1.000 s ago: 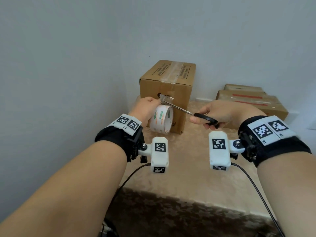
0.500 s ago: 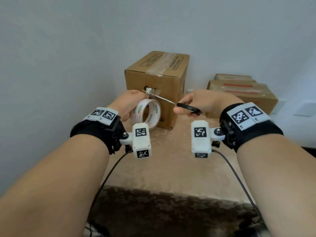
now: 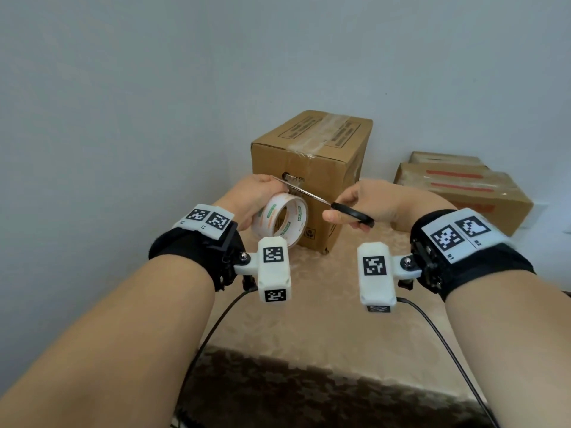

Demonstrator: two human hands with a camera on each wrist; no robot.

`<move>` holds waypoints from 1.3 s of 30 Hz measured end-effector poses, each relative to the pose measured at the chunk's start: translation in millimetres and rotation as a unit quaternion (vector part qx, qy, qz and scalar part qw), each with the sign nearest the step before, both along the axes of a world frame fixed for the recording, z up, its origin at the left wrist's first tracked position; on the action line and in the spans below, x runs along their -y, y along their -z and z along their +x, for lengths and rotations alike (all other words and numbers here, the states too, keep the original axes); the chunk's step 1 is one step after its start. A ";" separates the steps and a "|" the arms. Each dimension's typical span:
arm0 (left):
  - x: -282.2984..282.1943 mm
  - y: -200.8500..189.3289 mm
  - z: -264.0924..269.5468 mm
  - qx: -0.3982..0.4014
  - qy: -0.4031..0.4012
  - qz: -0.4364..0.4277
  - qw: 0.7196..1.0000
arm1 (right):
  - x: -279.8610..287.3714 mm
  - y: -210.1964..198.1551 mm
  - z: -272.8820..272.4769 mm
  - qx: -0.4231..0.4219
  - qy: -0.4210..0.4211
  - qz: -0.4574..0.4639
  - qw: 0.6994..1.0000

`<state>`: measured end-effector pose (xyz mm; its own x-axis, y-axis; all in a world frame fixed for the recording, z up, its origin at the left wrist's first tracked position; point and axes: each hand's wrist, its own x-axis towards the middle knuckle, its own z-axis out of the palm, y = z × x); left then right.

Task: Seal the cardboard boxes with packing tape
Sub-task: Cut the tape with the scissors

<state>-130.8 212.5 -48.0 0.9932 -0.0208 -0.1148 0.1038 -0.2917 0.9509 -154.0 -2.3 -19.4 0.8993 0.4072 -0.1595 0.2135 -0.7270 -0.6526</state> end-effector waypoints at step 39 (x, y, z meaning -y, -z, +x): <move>-25.8 -3.9 -44.7 0.176 0.107 0.227 0.952 | -8.2 21.2 -38.1 0.062 0.027 -0.378 0.923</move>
